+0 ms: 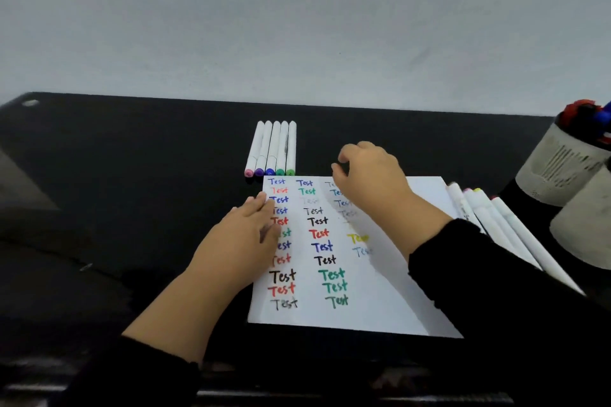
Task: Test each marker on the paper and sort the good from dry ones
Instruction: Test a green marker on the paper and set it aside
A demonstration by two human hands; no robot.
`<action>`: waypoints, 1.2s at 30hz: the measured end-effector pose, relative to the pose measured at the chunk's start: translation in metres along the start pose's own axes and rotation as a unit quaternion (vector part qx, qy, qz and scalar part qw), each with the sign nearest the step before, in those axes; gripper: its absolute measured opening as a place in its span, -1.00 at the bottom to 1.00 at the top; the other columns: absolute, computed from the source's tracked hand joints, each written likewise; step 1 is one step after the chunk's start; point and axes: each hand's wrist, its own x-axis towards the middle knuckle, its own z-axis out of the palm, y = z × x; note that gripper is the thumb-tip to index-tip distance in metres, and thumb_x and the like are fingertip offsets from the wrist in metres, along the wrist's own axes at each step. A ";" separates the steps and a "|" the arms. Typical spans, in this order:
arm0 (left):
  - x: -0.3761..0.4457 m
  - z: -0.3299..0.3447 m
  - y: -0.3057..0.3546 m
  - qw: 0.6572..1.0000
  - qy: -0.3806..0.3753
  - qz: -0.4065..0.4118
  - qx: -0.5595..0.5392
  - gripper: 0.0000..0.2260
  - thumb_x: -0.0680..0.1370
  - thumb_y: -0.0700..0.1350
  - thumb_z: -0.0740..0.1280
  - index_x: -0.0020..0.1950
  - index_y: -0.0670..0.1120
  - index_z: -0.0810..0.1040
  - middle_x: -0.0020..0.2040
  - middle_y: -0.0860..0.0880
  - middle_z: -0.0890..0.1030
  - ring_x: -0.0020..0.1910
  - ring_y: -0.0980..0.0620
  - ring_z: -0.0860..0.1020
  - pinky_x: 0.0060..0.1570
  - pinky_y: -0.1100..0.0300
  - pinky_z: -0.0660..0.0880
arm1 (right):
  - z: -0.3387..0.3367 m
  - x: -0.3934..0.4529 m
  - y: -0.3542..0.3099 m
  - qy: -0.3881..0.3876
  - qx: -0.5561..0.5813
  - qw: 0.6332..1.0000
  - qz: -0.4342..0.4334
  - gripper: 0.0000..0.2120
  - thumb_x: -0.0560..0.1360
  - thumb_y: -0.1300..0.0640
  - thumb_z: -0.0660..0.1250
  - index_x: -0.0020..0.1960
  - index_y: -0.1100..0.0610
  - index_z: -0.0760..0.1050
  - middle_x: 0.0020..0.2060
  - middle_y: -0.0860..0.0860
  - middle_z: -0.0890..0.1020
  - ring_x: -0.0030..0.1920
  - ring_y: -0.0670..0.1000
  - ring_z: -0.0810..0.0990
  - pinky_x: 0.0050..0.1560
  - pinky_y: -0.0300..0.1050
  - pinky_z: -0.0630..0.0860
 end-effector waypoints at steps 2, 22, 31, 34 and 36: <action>0.005 -0.001 -0.003 1.000 0.008 0.001 -0.005 -0.52 0.63 0.08 0.03 0.53 0.08 -0.03 0.53 0.13 -0.07 0.49 0.16 -0.06 0.40 0.21 -0.09 | 0.008 0.020 -0.006 -0.025 0.018 0.999 -0.042 -0.73 0.60 0.05 0.16 0.24 0.10 0.46 0.07 0.08 0.50 0.06 0.09 0.50 0.08 0.00 0.47; 0.015 0.010 -0.014 0.999 0.031 0.020 -0.006 -0.51 0.63 0.11 0.01 0.53 0.09 -0.05 0.53 0.17 -0.08 0.48 0.22 -0.06 0.23 0.36 -0.17 | 0.059 0.083 -0.003 0.059 -0.073 0.904 -0.418 -0.73 0.20 0.38 0.55 -0.16 0.19 0.59 -0.35 0.08 0.57 -0.41 0.11 0.52 -0.37 -0.16 0.37; 0.015 0.008 -0.013 0.999 0.025 0.023 -0.014 -0.52 0.64 0.09 0.00 0.53 0.07 -0.05 0.53 0.15 -0.07 0.49 0.19 -0.07 0.34 0.31 -0.15 | 0.061 0.090 -0.005 0.019 -0.058 0.903 -0.425 -0.67 0.23 0.42 0.52 -0.03 0.22 0.61 -0.22 0.12 0.63 -0.26 0.17 0.59 -0.27 -0.07 0.49; 0.015 0.009 -0.014 0.999 0.025 0.021 -0.015 -0.52 0.64 0.09 0.00 0.53 0.07 -0.05 0.53 0.15 -0.07 0.49 0.19 -0.07 0.35 0.30 -0.14 | 0.060 0.091 -0.003 0.028 -0.064 0.900 -0.431 -0.75 0.31 0.41 0.46 -0.03 0.27 0.59 -0.22 0.16 0.62 -0.26 0.20 0.58 -0.26 -0.01 0.51; 0.015 0.009 -0.014 0.999 0.024 0.020 -0.016 -0.52 0.64 0.09 0.00 0.53 0.07 -0.04 0.53 0.15 -0.07 0.49 0.20 -0.07 0.31 0.33 -0.16 | 0.060 0.089 -0.002 0.056 -0.055 0.898 -0.433 -0.79 0.28 0.41 0.46 -0.10 0.29 0.57 -0.29 0.16 0.60 -0.35 0.18 0.55 -0.36 -0.03 0.53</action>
